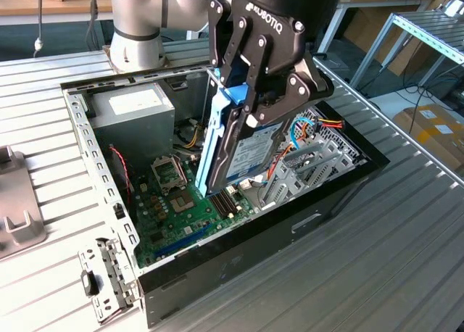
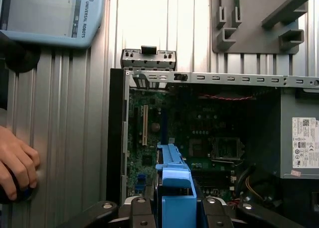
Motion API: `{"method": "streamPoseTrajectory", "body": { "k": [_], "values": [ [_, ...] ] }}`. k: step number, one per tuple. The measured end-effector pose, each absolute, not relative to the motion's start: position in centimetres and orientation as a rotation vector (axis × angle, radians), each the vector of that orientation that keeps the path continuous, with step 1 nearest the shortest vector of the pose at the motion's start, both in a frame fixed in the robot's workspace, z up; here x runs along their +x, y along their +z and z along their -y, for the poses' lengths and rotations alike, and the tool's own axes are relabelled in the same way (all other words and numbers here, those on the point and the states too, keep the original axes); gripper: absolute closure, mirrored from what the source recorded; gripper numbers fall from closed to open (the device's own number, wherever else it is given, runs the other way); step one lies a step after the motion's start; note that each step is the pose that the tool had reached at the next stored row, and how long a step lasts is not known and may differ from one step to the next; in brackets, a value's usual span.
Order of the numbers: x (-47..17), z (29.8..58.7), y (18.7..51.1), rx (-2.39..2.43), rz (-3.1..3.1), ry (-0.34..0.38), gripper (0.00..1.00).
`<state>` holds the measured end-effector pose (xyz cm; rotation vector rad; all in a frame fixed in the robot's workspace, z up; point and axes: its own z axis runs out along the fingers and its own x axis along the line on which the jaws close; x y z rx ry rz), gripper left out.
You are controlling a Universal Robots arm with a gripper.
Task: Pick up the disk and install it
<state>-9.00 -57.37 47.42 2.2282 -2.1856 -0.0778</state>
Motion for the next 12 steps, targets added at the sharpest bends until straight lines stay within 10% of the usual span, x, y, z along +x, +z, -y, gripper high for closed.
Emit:
{"method": "streamPoseTrajectory", "body": {
  "k": [12],
  "values": [
    [-7.7,57.5,47.4,2.228,2.186,-0.078,0.63]
  ]
}}
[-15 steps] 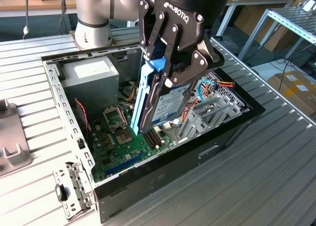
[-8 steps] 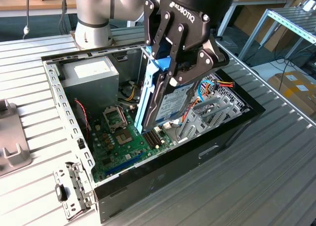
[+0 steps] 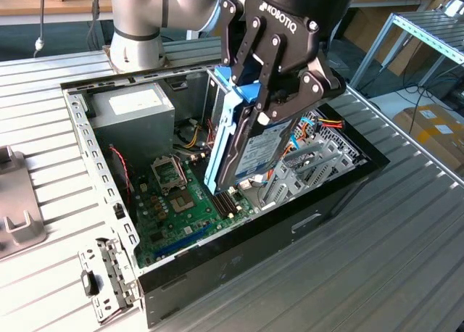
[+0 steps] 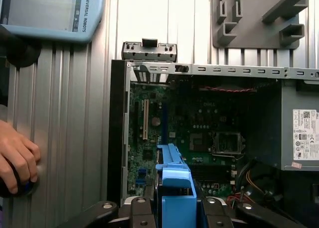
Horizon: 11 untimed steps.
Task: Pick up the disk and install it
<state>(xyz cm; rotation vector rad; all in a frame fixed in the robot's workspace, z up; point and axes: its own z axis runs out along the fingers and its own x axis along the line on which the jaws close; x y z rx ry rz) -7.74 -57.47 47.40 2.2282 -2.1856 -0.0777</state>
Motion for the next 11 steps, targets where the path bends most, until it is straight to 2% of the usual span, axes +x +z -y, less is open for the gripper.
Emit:
{"method": "streamPoseTrajectory", "body": {
  "k": [11],
  "values": [
    [-6.6,57.5,47.4,2.228,2.186,-0.078,0.63]
  ]
}}
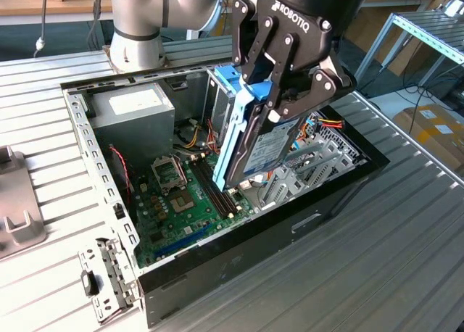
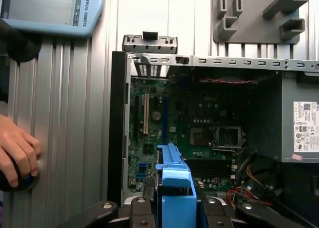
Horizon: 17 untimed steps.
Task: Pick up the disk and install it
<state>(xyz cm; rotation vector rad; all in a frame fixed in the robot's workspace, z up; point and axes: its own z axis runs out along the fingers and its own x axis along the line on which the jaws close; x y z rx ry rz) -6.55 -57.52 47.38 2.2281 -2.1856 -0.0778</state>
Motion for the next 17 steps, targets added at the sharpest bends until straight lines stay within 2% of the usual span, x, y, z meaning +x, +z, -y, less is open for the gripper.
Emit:
{"method": "streamPoseTrajectory", "body": {
  "k": [17],
  "values": [
    [-4.5,57.6,47.3,2.228,2.186,-0.078,0.63]
  ]
}}
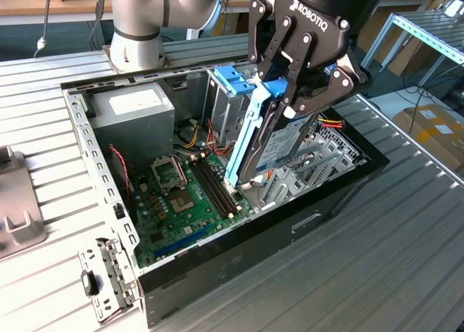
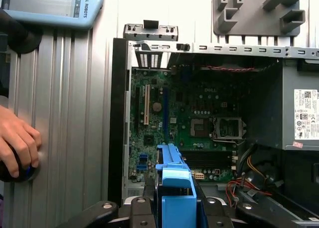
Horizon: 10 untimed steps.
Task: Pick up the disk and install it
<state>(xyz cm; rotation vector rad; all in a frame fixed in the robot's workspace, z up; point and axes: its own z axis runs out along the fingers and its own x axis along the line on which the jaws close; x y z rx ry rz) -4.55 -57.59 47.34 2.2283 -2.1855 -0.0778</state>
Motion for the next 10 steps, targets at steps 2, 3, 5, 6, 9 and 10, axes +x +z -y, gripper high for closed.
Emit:
{"method": "streamPoseTrajectory", "body": {
  "k": [2,3,5,6,9,10],
  "values": [
    [-4.3,57.6,47.3,2.228,2.186,-0.078,0.63],
    [-4.2,57.6,47.3,2.228,2.186,-0.078,0.63],
    [-4.0,57.6,47.3,2.228,2.186,-0.078,0.63],
    [-3.9,57.6,47.3,2.228,2.186,-0.078,0.63],
    [-3.4,57.6,47.3,2.228,2.186,-0.078,0.63],
    [-3.3,57.6,47.3,2.228,2.186,-0.078,0.63]
  ]
}}
